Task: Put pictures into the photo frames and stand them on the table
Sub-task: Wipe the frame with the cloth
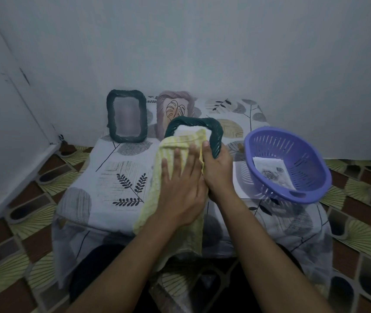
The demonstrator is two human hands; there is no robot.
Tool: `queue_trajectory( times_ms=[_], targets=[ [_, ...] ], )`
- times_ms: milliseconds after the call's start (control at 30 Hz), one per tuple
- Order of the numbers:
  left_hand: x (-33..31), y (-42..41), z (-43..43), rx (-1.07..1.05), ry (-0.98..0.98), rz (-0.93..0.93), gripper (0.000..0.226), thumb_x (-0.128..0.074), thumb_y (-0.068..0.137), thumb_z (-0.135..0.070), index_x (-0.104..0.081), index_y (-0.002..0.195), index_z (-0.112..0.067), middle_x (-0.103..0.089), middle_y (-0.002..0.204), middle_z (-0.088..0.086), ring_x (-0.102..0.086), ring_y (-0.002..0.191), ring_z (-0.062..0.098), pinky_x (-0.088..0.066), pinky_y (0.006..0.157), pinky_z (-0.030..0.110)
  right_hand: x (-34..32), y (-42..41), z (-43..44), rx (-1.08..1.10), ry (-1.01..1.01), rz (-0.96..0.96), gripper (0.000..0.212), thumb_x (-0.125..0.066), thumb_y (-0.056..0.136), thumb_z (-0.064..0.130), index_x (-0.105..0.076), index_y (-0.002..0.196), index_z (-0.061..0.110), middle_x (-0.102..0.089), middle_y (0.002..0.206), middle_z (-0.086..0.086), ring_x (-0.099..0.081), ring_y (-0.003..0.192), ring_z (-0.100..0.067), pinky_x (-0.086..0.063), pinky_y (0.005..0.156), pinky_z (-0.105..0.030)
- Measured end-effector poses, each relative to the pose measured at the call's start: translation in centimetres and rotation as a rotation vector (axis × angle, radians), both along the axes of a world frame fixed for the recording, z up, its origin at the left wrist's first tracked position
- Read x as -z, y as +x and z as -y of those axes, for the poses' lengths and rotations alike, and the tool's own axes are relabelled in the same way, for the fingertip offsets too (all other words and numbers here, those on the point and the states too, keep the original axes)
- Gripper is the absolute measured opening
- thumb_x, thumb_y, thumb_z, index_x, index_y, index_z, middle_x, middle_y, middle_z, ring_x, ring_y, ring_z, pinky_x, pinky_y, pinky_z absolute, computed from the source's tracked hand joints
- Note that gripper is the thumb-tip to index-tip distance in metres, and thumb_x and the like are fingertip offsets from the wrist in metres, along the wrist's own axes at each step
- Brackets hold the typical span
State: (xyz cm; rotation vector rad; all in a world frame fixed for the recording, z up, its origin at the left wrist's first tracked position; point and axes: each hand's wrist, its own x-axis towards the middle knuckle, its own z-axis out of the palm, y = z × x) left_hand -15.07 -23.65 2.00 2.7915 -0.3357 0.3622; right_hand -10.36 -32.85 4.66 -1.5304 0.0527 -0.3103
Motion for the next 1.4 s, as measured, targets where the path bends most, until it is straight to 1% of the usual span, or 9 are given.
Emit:
queue_trajectory(
  times_ms=[100,233,400,567,667,867,1033,1200,1400],
  targets=[
    [0.4,0.1,-1.1,0.091,0.113,0.054,0.066,-0.003,0.097,-0.048,-0.005,0.158,-0.024,0.022,0.161,-0.012,0.022,0.150,0.024,0.006,0.119,0.059,0.3,0.2,0.5,-0.003,0.011,0.010,0.033,-0.054,0.102,0.035,-0.062,0.123,0.012,-0.073,0.104,0.000,-0.069,0.097,-0.016,-0.056,0.087,-0.036],
    [-0.4,2.4,-3.2,-0.198,0.071,0.012,0.061,-0.003,0.096,-0.059,0.017,0.152,-0.043,0.025,0.160,-0.012,0.026,0.148,0.030,0.016,0.113,0.064,1.0,-0.2,0.3,-0.006,0.071,-0.038,0.030,-0.054,0.096,0.046,-0.068,0.109,0.023,-0.074,0.097,0.007,-0.069,0.094,-0.016,-0.055,0.088,-0.044],
    [-2.4,2.7,-1.0,-0.418,-0.064,-0.060,0.066,-0.009,0.100,-0.046,0.009,0.157,-0.017,0.016,0.165,0.009,0.021,0.149,0.036,0.017,0.114,0.063,0.8,-0.5,-0.4,-0.007,0.076,-0.046,0.037,-0.049,0.097,0.049,-0.067,0.113,0.022,-0.075,0.103,0.004,-0.069,0.100,-0.018,-0.055,0.093,-0.046],
    [-1.2,0.4,0.6,0.051,-0.008,0.016,0.070,0.003,0.094,-0.044,0.004,0.158,-0.016,0.009,0.166,-0.001,0.014,0.152,0.018,0.002,0.122,0.051,0.5,0.3,1.1,0.007,0.129,-0.068,0.025,-0.042,0.107,0.033,-0.062,0.103,0.019,-0.063,0.087,0.012,-0.058,0.078,0.004,-0.046,0.067,-0.006],
    [0.6,0.1,-1.7,0.303,0.136,0.122,0.058,-0.006,0.103,-0.045,-0.007,0.158,-0.025,-0.008,0.165,-0.006,-0.004,0.153,0.017,-0.010,0.122,0.047,0.4,0.0,2.3,0.024,0.188,-0.073,0.029,-0.040,0.108,0.033,-0.062,0.120,0.019,-0.070,0.107,0.009,-0.065,0.099,-0.003,-0.050,0.088,-0.018],
    [-0.6,3.0,-4.4,-0.092,-0.014,-0.044,0.057,-0.005,0.103,-0.053,0.019,0.153,-0.039,0.021,0.163,-0.007,0.023,0.149,0.024,0.005,0.118,0.055,1.1,-0.9,2.2,0.012,0.188,-0.131,0.024,-0.045,0.104,0.041,-0.065,0.100,0.028,-0.072,0.107,0.001,-0.067,0.102,-0.023,-0.054,0.095,-0.046],
    [-3.3,5.1,-2.6,-0.312,-0.017,-0.025,0.071,-0.002,0.101,-0.052,0.020,0.154,-0.009,0.028,0.161,0.007,0.030,0.146,0.029,0.016,0.117,0.056,1.2,-2.6,0.3,-0.105,0.061,-0.139,0.030,-0.040,0.108,0.032,-0.063,0.090,0.022,-0.064,0.077,0.012,-0.059,0.071,-0.003,-0.047,0.067,-0.022],
    [-2.7,3.2,0.0,0.054,0.008,-0.003,0.078,0.010,0.088,-0.047,0.013,0.155,-0.007,0.021,0.163,0.010,0.023,0.149,0.018,0.014,0.121,0.045,0.5,-2.1,0.7,-0.065,0.061,-0.193,0.053,-0.026,0.107,0.046,-0.056,0.135,0.013,-0.060,0.129,0.005,-0.054,0.122,-0.012,-0.043,0.094,-0.011],
    [-0.6,0.9,-0.5,0.349,0.043,-0.040,0.066,0.002,0.096,-0.044,0.015,0.155,-0.017,0.023,0.162,-0.001,0.025,0.147,0.007,0.009,0.123,0.037,0.2,-2.0,1.6,-0.064,0.211,-0.269,0.071,-0.007,0.103,0.054,-0.019,0.157,0.010,-0.022,0.163,-0.009,-0.023,0.150,-0.020,-0.020,0.118,-0.030]
  ],
)
